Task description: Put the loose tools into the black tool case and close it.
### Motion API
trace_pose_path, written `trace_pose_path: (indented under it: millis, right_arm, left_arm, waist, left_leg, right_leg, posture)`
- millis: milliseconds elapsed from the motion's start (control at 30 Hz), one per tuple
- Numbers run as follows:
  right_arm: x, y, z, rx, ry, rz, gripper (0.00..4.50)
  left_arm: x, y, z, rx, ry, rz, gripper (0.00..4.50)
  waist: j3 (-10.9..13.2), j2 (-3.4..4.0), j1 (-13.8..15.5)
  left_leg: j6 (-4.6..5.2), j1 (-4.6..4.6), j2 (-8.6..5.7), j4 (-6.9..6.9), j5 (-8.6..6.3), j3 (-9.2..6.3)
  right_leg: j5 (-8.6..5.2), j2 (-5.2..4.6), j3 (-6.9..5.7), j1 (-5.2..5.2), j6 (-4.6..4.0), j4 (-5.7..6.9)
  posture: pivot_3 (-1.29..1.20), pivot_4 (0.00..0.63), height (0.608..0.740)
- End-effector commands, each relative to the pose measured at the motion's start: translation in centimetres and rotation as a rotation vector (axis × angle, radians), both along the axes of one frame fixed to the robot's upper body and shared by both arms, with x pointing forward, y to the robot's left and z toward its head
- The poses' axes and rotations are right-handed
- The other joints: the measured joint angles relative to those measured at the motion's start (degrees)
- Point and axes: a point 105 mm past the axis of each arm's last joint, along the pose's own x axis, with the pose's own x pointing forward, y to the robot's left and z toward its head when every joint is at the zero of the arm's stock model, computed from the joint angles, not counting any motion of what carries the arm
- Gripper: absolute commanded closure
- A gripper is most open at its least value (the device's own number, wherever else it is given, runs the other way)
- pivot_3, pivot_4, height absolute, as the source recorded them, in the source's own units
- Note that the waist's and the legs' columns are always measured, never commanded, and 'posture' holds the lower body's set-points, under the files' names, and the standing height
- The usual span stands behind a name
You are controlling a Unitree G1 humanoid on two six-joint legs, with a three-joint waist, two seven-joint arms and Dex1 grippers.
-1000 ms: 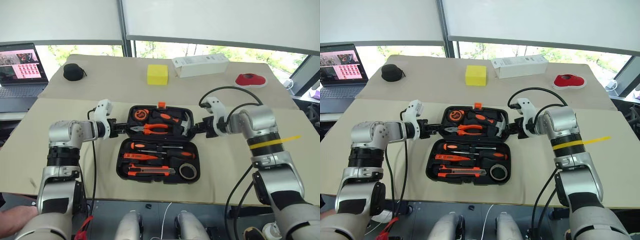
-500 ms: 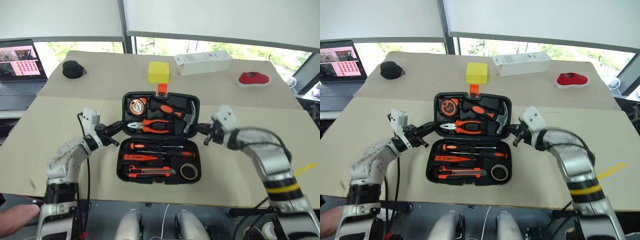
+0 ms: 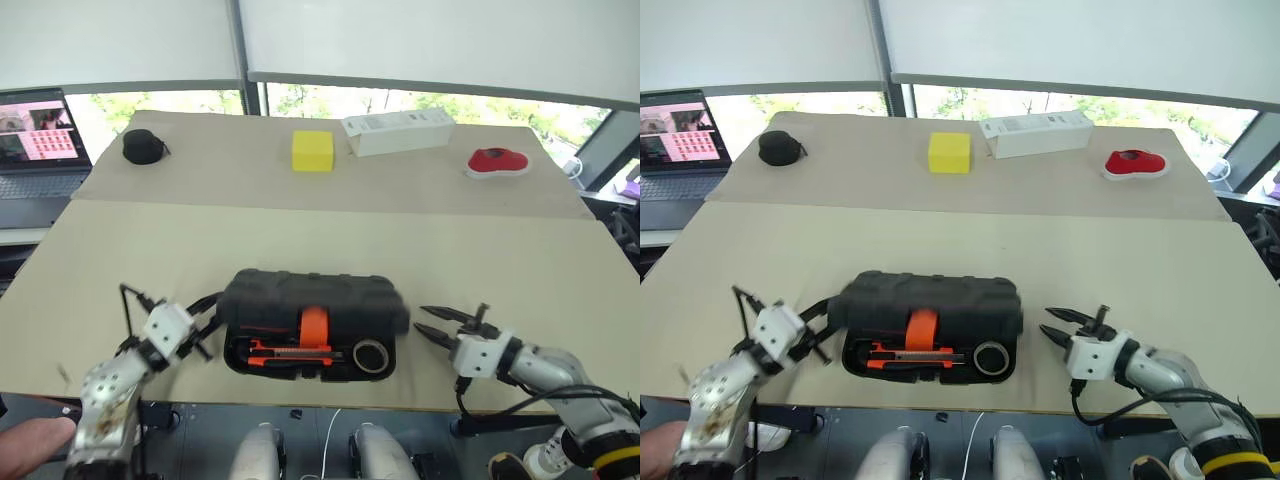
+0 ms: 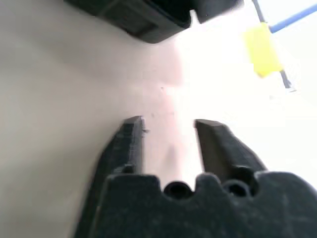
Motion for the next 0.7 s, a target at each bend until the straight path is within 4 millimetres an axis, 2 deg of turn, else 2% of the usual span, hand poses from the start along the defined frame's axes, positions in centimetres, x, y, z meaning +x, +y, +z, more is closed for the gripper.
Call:
trace_pose_path:
  millis: [33, 100, 200, 300, 400, 467, 500, 567, 700]
  right_arm:
    - [-0.1, -0.7, 1.3, 0.006, -0.028, 0.007, 1.14]
    - [-0.3, -1.5, 1.7, 0.053, 0.027, -0.039, 1.14]
    - [-1.7, -1.7, 2.3, 0.168, 0.18, -0.062, 1.78]
    - [-3.7, -0.7, 2.4, 0.245, 0.352, -0.027, 2.91]
    - [-6.5, 1.6, 1.9, 0.253, 0.573, 0.054, 3.88]
    - [-7.5, 2.9, 1.8, 0.254, 0.635, 0.097, 4.48]
    - [-7.6, 3.3, 1.8, 0.26, 0.648, 0.103, 4.5]
    - [-7.5, 4.5, 1.5, 0.261, 0.676, 0.12, 4.5]
    - [-7.5, 6.6, 0.7, 0.252, 0.751, 0.164, 4.5]
  left_arm:
    - [-0.8, 2.3, 0.5, 0.018, 0.034, 0.041, 1.66]
    - [-0.7, 3.7, 0.3, 0.011, 0.09, 0.059, 1.66]
    - [0.5, 4.2, 0.6, 0.002, 0.13, 0.039, 1.62]
    - [2.7, 3.4, 2.0, -0.01, 0.12, -0.016, 2.41]
    - [5.8, 1.7, 3.7, -0.032, 0.117, -0.07, 3.56]
    - [7.1, 0.5, 4.2, -0.024, 0.131, -0.11, 4.25]
    - [7.4, 0.0, 4.1, -0.016, 0.145, -0.128, 4.47]
    - [8.3, -1.5, 3.8, 0.031, 0.18, -0.187, 4.47]
    - [9.1, -2.9, 2.7, 0.09, 0.292, -0.263, 4.47]
  waist:
    - [0.0, -0.02, 0.1]
    - [0.0, -0.02, 0.4]
    - [0.0, -0.01, 1.1]
    - [0.0, -0.04, 1.6]
    - [0.0, -0.06, 1.9]
    - [0.0, -0.14, 1.9]
    - [0.0, -0.16, 1.6]
    - [-0.1, -0.18, 1.0]
    - [0.0, -0.26, 0.5]
  left_leg:
    - [0.0, 0.09, 0.02, 0.0, 0.0, 0.07]
    - [0.0, 0.16, 0.07, -0.01, 0.0, 0.17]
    - [0.0, 0.13, 0.06, 0.0, 0.0, 0.16]
    - [0.0, 0.13, 0.06, 0.0, 0.0, 0.15]
    - [0.0, 0.15, 0.06, 0.02, 0.0, 0.14]
    - [0.0, 0.13, 0.01, 0.03, 0.0, 0.14]
    - [0.0, 0.14, 0.0, 0.03, 0.0, 0.13]
    - [0.0, 0.13, -0.01, 0.03, -0.01, 0.14]
    - [-0.01, 0.05, -0.03, 0.02, -0.01, 0.14]
  right_leg:
    - [-0.01, 0.02, -0.04, 0.11, -0.01, -0.02]
    - [-0.02, -0.04, -0.04, 0.19, 0.01, -0.02]
    - [-0.05, -0.11, -0.07, 0.22, 0.06, -0.04]
    - [-0.04, -0.13, -0.07, 0.26, 0.08, -0.07]
    - [-0.03, -0.09, -0.09, 0.32, 0.09, -0.08]
    - [-0.03, -0.02, -0.12, 0.33, 0.09, -0.08]
    - [-0.03, -0.01, -0.12, 0.33, 0.09, -0.08]
    - [-0.03, 0.01, -0.1, 0.31, 0.09, -0.1]
    - [-0.03, 0.07, -0.11, 0.22, 0.09, -0.1]
  posture:
    - [0.0, 0.15, 0.74]
    - [0.0, 0.15, 0.74]
    - [0.0, 0.15, 0.74]
    - [0.0, 0.15, 0.74]
    - [0.0, 0.15, 0.74]
    - [0.0, 0.15, 0.74]
    - [0.0, 0.15, 0.74]
    - [0.0, 0.15, 0.74]
    - [0.0, 0.15, 0.74]
